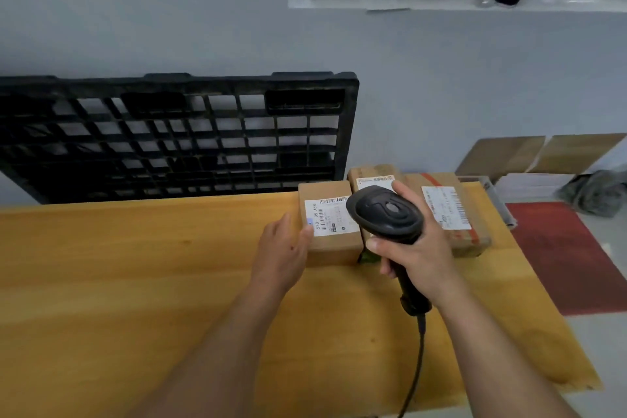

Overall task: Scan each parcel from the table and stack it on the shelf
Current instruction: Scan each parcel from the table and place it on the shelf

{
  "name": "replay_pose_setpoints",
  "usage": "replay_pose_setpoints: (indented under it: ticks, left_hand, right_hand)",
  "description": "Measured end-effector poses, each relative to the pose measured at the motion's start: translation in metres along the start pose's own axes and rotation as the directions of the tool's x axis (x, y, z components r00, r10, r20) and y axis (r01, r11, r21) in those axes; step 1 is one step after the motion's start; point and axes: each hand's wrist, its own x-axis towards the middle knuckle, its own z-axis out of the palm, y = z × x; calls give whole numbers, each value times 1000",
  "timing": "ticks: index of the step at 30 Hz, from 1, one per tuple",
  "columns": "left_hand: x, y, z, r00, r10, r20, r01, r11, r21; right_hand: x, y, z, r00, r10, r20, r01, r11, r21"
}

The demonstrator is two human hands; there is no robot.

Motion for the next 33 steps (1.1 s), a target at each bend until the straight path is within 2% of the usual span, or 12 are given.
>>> replay_pose_setpoints:
  ticks: [5, 10, 15, 19, 24, 33]
  left_hand:
    - [27, -3, 20, 985, -165, 53, 169, 981, -95]
    - [30, 0, 32, 986, -140, 93, 163, 931, -327]
    - [28, -4, 36, 975, -164, 152, 220, 833, -508]
    - [23, -9, 29, 959, -203, 200, 280, 793, -541]
    - [9, -11, 11, 945, -198, 262, 301, 840, -452]
    - [-33, -24, -46, 994, -99, 47, 109, 874, -473]
  right_hand:
    - [42, 21, -2, 993, 52, 106, -49, 998, -26]
    - [62, 42, -4, 980, 123, 158, -125, 992, 1]
    - [70, 51, -6, 965, 141, 221, -151, 988, 28]
    - [71, 52, -6, 955, 148, 259, -161, 987, 30]
    - [65, 44, -6, 951, 132, 279, -139, 990, 6]
    - [4, -10, 18, 956, -38, 290, -5, 989, 145]
